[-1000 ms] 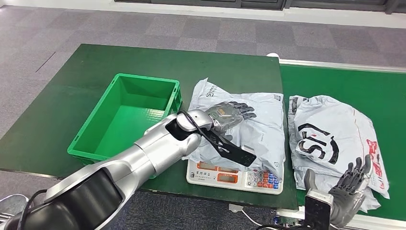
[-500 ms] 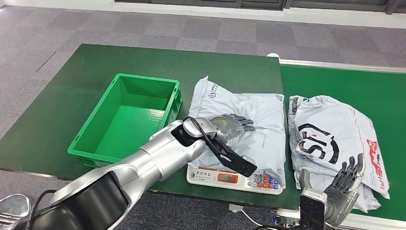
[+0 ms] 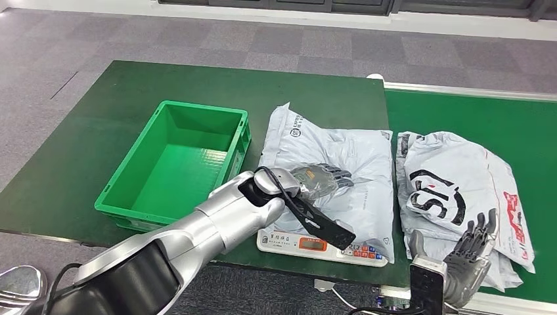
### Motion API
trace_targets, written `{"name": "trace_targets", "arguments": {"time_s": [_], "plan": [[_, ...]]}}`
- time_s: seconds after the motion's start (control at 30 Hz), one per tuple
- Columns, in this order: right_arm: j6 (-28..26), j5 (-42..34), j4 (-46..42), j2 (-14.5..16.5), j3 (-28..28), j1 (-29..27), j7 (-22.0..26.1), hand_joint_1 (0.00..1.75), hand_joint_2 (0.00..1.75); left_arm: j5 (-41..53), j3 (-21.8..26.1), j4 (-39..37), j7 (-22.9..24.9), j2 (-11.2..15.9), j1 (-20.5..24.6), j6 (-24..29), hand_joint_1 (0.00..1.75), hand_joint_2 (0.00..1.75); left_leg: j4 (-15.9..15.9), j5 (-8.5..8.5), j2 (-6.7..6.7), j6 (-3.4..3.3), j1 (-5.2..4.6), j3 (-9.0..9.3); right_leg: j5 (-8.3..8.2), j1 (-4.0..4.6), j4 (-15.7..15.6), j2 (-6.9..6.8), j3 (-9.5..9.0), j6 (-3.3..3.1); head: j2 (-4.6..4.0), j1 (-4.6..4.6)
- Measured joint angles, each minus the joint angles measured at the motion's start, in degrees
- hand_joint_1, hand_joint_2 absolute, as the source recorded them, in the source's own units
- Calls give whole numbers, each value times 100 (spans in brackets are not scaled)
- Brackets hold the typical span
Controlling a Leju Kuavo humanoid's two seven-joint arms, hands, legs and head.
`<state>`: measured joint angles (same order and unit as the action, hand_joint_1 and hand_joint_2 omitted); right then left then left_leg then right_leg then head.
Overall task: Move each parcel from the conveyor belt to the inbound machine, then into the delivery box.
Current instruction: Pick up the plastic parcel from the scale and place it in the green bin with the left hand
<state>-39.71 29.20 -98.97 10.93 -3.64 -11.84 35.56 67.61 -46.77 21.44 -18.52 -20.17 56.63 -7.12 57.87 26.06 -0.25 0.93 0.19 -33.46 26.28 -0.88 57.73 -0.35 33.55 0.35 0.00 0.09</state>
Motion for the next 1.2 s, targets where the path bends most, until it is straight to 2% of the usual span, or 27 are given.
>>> {"name": "trace_targets", "arguments": {"time_s": [0.03, 0.23, 0.9, 1.2], "plan": [[4, 0, 0, 0, 10, 0, -4, 0, 175, -22, 0, 1, -17, 0, 0, 47, 175, 175, 0, 0, 0, 0, 0, 0, 0, 0, 0, 0, 0, 0, 0, 0], [12, 4, 0, 0, 68, 9, -13, 0, 175, -54, 0, 27, -67, 0, 14, 188, 175, 175, 0, 0, 0, -1, 0, 0, 0, 0, 0, 0, 1, 0, 0, 0], [13, 66, 0, 2, 73, 1, -41, 0, 175, -92, -7, 38, -154, -24, 41, 162, 175, 175, 0, 1, 2, -1, 0, 4, 1, 2, 0, 4, 1, 0, 1, 0], [98, 85, -2, 2, 72, -9, -39, 0, 175, -216, -7, 78, -171, -22, -20, 550, 175, 175, 0, 1, 1, -1, 0, 2, 1, 1, 0, 3, 2, 0, 0, 0]]}}
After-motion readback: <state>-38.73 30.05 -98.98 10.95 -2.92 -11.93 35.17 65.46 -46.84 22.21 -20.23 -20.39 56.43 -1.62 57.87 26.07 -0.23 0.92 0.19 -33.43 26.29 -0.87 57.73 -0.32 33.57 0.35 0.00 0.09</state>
